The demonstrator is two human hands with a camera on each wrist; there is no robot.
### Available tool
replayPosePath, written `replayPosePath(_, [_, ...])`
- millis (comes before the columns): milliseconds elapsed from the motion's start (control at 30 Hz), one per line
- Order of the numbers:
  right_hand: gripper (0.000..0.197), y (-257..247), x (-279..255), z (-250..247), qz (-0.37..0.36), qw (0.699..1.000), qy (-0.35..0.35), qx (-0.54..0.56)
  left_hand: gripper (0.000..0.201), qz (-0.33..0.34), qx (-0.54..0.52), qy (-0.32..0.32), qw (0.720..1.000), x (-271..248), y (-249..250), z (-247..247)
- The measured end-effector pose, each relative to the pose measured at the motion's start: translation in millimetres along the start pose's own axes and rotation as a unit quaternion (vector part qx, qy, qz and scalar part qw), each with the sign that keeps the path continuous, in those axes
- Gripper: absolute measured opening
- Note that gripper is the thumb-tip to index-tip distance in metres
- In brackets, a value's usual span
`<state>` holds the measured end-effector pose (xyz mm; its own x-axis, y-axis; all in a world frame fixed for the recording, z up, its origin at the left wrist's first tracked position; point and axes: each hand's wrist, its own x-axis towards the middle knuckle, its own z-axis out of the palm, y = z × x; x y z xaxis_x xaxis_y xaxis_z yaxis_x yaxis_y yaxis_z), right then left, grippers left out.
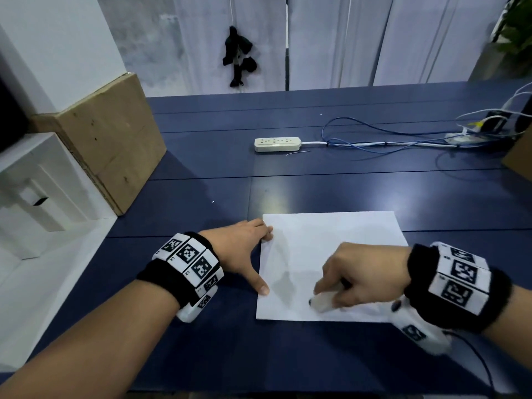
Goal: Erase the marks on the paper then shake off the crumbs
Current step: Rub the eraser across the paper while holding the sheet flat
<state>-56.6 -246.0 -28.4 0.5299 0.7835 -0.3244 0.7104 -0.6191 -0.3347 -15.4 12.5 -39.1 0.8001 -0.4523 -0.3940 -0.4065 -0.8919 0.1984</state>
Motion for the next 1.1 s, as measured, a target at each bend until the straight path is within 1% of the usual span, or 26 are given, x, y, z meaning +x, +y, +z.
replayPosePath(33, [0.029, -1.1, 0.8, -0.8, -0.004, 1.000, -0.010, 0.012, 0.114, 0.001, -0.001, 0.000, 1.000, 0.1, -0.4, 0.0])
replayPosePath(100, [0.032, 7.2, 10.1, -6.1, 0.024, 0.999, 0.034, -0.002, 0.115, 0.005, -0.003, 0.001, 1.000, 0.3, -0.4, -0.3])
replayPosePath(167, [0.054, 22.9, 17.6, -15.5, 0.069, 0.992, 0.105, -0.030, 0.114, 0.006, -0.005, 0.001, 1.000, -0.1, 0.0, -0.6])
replayPosePath(200, [0.059, 30.2, 20.3, -18.1, 0.093, 0.986, 0.137, -0.033, 0.112, 0.005, -0.008, 0.001, 1.000, -0.8, -0.2, -0.7])
replayPosePath(233, [0.058, 35.1, 20.6, -17.6, 0.102, 0.982, 0.157, -0.028, 0.112, 0.005, -0.008, 0.000, 1.000, -1.1, 0.5, -0.9])
replayPosePath(267, [0.053, 31.7, 18.3, -17.3, 0.094, 0.984, 0.152, -0.019, 0.112, 0.006, -0.009, 0.000, 1.000, -1.6, 0.5, -0.9])
replayPosePath(300, [0.046, 24.2, 14.0, -16.9, 0.081, 0.990, 0.114, 0.000, 0.112, 0.006, -0.009, 0.000, 1.000, -1.7, 0.3, -0.9])
replayPosePath(367, [0.022, 8.4, 4.6, -9.9, 0.055, 0.996, 0.010, 0.063, 0.113, 0.004, -0.011, -0.001, 1.000, -0.9, 0.2, -0.7])
replayPosePath(400, [0.022, 1.2, 0.5, -5.0, 0.038, 0.995, -0.036, 0.085, 0.112, 0.003, -0.012, -0.001, 1.000, -0.7, 0.0, -0.5])
replayPosePath(433, [0.025, -1.6, -0.8, -1.5, 0.024, 0.994, -0.062, 0.090, 0.111, 0.003, -0.013, 0.000, 1.000, -0.5, 0.2, -0.7])
replayPosePath(467, [0.027, -0.8, 0.2, -2.4, 0.023, 0.995, -0.058, 0.082, 0.110, 0.002, -0.014, -0.001, 1.000, -0.4, 0.4, -1.0])
replayPosePath(500, [0.028, 2.7, 4.6, -5.5, 0.031, 0.997, -0.029, 0.064, 0.109, 0.003, -0.014, -0.001, 1.000, -0.5, 0.6, -1.0])
replayPosePath(533, [0.035, 9.0, 9.7, -10.0, 0.043, 0.998, 0.012, 0.034, 0.109, 0.004, -0.011, -0.001, 1.000, -0.4, 1.1, -1.3])
replayPosePath(600, [0.068, 26.0, 18.9, -17.9, 0.069, 0.992, 0.104, -0.036, 0.109, 0.003, -0.007, -0.003, 1.000, -1.0, 2.1, -1.8])
replayPosePath(633, [0.076, 32.0, 21.4, -19.6, 0.082, 0.986, 0.132, -0.054, 0.110, 0.001, -0.005, -0.004, 1.000, -1.4, 2.2, -1.7])
replayPosePath(667, [0.077, 33.5, 21.0, -18.9, 0.085, 0.985, 0.135, -0.067, 0.111, 0.002, -0.004, -0.004, 1.000, -1.5, 2.4, -2.1])
replayPosePath(700, [0.070, 31.5, 18.9, -16.5, 0.071, 0.988, 0.119, -0.069, 0.111, 0.002, -0.005, -0.003, 1.000, -1.7, 2.1, -2.1])
replayPosePath(767, [0.040, 22.1, 11.8, -6.2, 0.025, 0.999, 0.042, -0.011, 0.112, 0.003, -0.008, -0.003, 1.000, -1.4, 1.4, -2.1])
replayPosePath(800, [0.030, 15.2, 7.3, -1.5, 0.015, 0.999, -0.007, 0.029, 0.112, 0.003, -0.009, -0.003, 1.000, -1.1, 1.0, -1.8])
replayPosePath(867, [0.031, 9.7, 3.9, 2.5, 0.001, 0.995, -0.066, 0.069, 0.113, 0.003, -0.007, -0.002, 1.000, -0.6, 0.8, -1.6])
replayPosePath(900, [0.029, 12.7, 6.2, 0.2, 0.002, 0.997, -0.052, 0.063, 0.113, 0.003, -0.007, -0.002, 1.000, -0.5, 0.9, -1.2])
replayPosePath(933, [0.024, 17.4, 10.3, -5.0, 0.011, 0.999, -0.014, 0.042, 0.112, 0.003, -0.006, -0.002, 1.000, -0.4, 0.9, -1.2])
replayPosePath(967, [0.024, 22.8, 14.1, -11.3, 0.023, 0.999, 0.035, 0.015, 0.112, 0.003, -0.007, -0.001, 1.000, -0.4, 0.9, -1.3])
replayPosePath(1033, [0.060, 36.0, 20.3, -18.7, 0.057, 0.990, 0.124, -0.045, 0.111, 0.001, -0.007, -0.003, 1.000, -1.2, 1.3, -1.6])
replayPosePath(1067, [0.069, 39.8, 20.5, -19.9, 0.076, 0.984, 0.144, -0.065, 0.112, 0.001, -0.007, -0.003, 1.000, -1.2, 1.7, -1.8])
replayPosePath(1100, [0.067, 42.1, 20.1, -17.7, 0.079, 0.982, 0.147, -0.083, 0.112, 0.001, -0.007, -0.004, 1.000, -1.2, 1.5, -1.7])
